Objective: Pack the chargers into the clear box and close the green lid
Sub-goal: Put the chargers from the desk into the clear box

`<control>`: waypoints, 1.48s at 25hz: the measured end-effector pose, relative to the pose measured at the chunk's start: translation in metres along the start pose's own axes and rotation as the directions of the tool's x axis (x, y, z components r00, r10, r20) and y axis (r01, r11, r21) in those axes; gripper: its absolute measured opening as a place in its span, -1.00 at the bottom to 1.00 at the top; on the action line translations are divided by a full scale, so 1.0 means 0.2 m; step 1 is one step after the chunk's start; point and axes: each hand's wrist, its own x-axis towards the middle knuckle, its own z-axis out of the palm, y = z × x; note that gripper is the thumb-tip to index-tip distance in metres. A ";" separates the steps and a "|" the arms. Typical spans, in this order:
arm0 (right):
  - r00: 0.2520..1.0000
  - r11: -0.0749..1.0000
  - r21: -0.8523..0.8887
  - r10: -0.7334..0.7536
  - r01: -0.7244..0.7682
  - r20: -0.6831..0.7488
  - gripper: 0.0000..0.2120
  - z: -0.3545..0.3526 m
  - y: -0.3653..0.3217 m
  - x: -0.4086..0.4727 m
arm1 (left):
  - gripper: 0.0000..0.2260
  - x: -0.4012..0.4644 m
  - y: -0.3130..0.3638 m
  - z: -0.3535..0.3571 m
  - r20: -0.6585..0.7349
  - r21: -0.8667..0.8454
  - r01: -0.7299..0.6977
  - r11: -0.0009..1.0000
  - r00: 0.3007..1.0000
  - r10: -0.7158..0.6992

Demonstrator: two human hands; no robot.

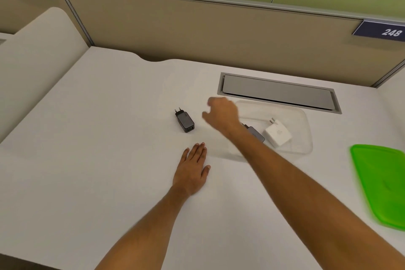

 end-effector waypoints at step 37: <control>0.999 0.986 0.163 -0.015 0.021 -0.037 -0.70 0.10 -0.10 0.16 | -0.42 0.01 -0.01 0.01 -0.006 -0.015 0.006 1.000 1.000 -0.007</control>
